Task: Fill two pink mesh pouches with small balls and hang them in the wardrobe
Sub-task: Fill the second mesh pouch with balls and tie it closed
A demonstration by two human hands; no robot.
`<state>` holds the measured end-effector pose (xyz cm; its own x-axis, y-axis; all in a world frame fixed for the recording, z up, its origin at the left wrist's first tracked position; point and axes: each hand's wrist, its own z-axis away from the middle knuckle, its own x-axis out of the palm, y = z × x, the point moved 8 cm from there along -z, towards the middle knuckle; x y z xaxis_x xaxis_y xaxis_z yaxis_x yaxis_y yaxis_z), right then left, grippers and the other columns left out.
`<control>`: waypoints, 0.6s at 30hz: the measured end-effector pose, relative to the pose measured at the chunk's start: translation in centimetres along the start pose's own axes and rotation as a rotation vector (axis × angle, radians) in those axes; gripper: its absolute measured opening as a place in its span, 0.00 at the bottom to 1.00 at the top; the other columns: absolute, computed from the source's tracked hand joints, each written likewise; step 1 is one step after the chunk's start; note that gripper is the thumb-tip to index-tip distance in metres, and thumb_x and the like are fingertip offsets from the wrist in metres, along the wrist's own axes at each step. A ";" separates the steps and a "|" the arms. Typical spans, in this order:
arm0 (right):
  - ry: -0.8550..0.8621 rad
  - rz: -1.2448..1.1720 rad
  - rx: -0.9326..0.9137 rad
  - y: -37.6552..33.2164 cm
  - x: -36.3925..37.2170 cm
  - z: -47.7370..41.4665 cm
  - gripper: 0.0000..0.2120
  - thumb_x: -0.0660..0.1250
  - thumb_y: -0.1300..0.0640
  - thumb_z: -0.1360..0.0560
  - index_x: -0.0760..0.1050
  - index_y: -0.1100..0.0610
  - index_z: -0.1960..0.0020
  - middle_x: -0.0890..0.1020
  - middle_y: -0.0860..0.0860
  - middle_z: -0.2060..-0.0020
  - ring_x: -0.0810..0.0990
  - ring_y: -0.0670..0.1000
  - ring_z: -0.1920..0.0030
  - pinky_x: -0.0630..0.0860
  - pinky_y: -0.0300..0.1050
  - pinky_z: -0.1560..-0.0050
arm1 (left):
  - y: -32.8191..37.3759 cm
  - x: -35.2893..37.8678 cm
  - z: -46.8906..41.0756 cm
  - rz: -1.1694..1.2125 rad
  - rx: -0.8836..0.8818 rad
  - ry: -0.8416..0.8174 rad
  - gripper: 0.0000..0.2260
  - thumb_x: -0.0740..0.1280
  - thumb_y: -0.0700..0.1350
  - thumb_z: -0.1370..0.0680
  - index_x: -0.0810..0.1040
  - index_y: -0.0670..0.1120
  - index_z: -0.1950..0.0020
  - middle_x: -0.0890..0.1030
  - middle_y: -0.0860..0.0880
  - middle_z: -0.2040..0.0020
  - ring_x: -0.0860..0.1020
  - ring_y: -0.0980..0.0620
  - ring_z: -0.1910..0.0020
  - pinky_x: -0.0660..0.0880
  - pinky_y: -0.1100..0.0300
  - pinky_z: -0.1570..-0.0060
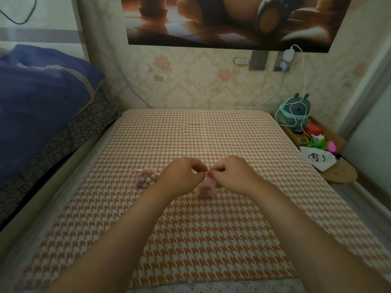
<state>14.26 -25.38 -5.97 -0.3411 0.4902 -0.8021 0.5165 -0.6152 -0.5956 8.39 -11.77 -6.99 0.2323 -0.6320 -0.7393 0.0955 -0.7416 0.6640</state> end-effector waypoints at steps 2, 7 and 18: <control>-0.001 -0.021 0.048 0.5 -0.3 -0.1 0.17 0.69 0.51 0.23 0.82 0.59 0.66 0.79 0.53 0.74 0.73 0.50 0.73 0.70 0.50 0.67 | 0.1 -0.3 -0.3 0.061 0.022 0.046 0.07 0.68 0.50 0.23 0.84 0.56 0.48 0.83 0.61 0.51 0.78 0.65 0.57 0.75 0.63 0.55; -0.009 -0.101 0.078 1.3 -1.0 0.0 0.17 0.71 0.53 0.23 0.82 0.54 0.71 0.83 0.48 0.74 0.74 0.46 0.75 0.74 0.47 0.69 | -1.1 -0.2 -1.3 -0.003 -0.005 0.122 0.08 0.64 0.46 0.20 0.82 0.55 0.47 0.84 0.58 0.50 0.79 0.58 0.58 0.79 0.56 0.54; -0.025 -0.126 0.043 1.5 -1.0 -0.6 0.10 0.71 0.48 0.21 0.88 0.48 0.57 0.85 0.51 0.70 0.76 0.50 0.72 0.74 0.47 0.68 | -1.9 4.8 -4.1 -0.274 0.253 -0.161 0.19 0.69 0.34 0.28 0.84 0.54 0.43 0.85 0.53 0.52 0.80 0.54 0.54 0.79 0.53 0.54</control>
<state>15.87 -26.47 -6.02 -0.4205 0.5502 -0.7214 0.4346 -0.5758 -0.6925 13.29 -12.48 -11.38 0.0750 -0.4158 -0.9063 -0.1134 -0.9066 0.4066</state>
